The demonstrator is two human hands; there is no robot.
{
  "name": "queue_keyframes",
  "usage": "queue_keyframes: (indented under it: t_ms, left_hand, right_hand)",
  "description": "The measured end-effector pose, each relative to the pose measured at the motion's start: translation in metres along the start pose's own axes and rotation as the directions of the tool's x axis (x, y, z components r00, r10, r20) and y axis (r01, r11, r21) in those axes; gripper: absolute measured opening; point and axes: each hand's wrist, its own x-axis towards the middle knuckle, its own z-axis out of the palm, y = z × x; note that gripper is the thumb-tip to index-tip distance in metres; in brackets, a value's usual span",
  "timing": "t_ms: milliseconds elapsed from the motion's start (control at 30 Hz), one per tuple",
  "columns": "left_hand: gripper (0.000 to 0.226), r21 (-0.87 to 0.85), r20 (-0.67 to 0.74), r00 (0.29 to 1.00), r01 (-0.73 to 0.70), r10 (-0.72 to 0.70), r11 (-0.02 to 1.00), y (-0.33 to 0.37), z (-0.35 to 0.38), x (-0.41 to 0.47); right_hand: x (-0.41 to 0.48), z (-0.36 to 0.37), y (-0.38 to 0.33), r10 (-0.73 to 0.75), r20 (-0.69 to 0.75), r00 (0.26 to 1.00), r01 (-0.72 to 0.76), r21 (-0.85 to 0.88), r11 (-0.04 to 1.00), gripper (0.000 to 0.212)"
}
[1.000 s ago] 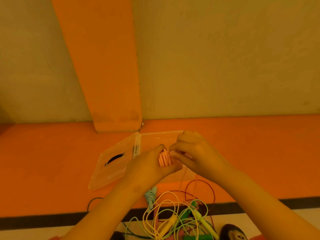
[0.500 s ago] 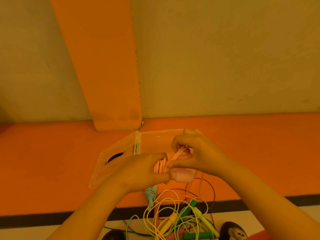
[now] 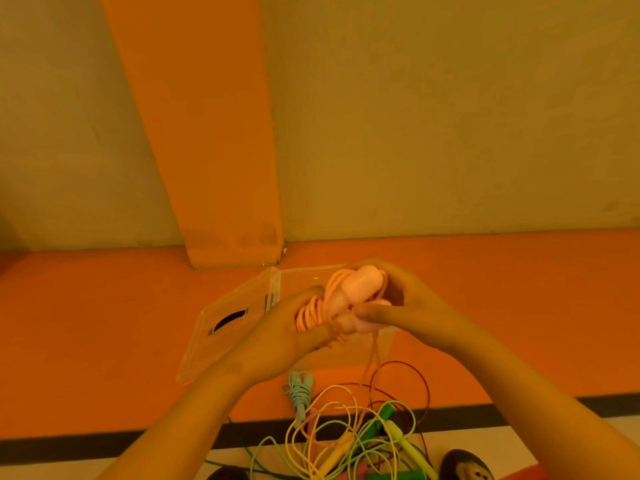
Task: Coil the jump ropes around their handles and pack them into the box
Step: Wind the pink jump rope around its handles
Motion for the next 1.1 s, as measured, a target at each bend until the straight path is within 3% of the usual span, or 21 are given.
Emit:
queue_keyframes:
  t_ms: [100,200,300,367,467,567,667,833,933,1100]
  left_hand:
    - [0.029,-0.109,-0.112,0.994,0.004,-0.017,0.994,0.004,0.002,0.001]
    - [0.016,-0.271,-0.219,0.968,0.062,-0.124,0.960,0.008,0.002,0.005]
    - [0.006,-0.375,-0.246,0.955,0.063,-0.164,0.925,0.009,0.002,0.008]
    - [0.013,-0.433,-0.237,0.959,0.041,-0.157,0.901,0.009,0.002,0.010]
    - [0.013,-0.418,-0.275,0.950,0.022,-0.150,0.908,0.010,0.002,0.012]
    - [0.012,-0.388,-0.344,0.930,-0.015,-0.129,0.921,0.011,0.002,0.013]
    - [0.024,-0.419,-0.373,0.921,-0.063,-0.108,0.906,0.012,0.001,0.014]
    - [0.039,-0.453,-0.358,0.927,-0.067,-0.112,0.889,0.009,-0.001,0.013]
    - [0.029,-0.415,-0.320,0.943,-0.051,-0.094,0.908,0.008,-0.001,0.009]
    - [0.004,-0.362,-0.361,0.920,0.015,-0.155,0.932,0.000,-0.010,0.013]
  right_hand:
    - [0.000,0.000,0.002,-0.009,-0.028,1.000,0.011,0.082,0.997,0.047]
    - [0.000,0.004,0.005,-0.023,0.008,1.000,0.022,0.120,0.993,0.053]
    - [0.000,0.011,0.008,-0.027,0.031,0.999,0.028,-0.047,0.998,0.037]
    - [0.002,0.015,0.008,-0.025,0.027,0.999,0.028,-0.132,0.991,0.027]
    - [0.005,0.015,0.010,-0.049,-0.040,0.998,0.040,-0.206,0.978,0.021]
    - [0.007,0.011,0.012,-0.085,-0.059,0.995,0.065,-0.293,0.954,0.026]
    - [0.010,0.011,0.010,-0.122,-0.061,0.991,0.088,-0.398,0.913,0.030]
    - [0.012,0.008,0.007,-0.030,-0.021,0.999,0.010,-0.627,0.779,0.022]
    - [0.010,0.007,0.003,-0.002,0.021,1.000,0.017,-0.739,0.674,0.022]
    - [0.005,0.009,-0.002,-0.180,-0.012,0.984,0.078,-0.873,0.482,0.016]
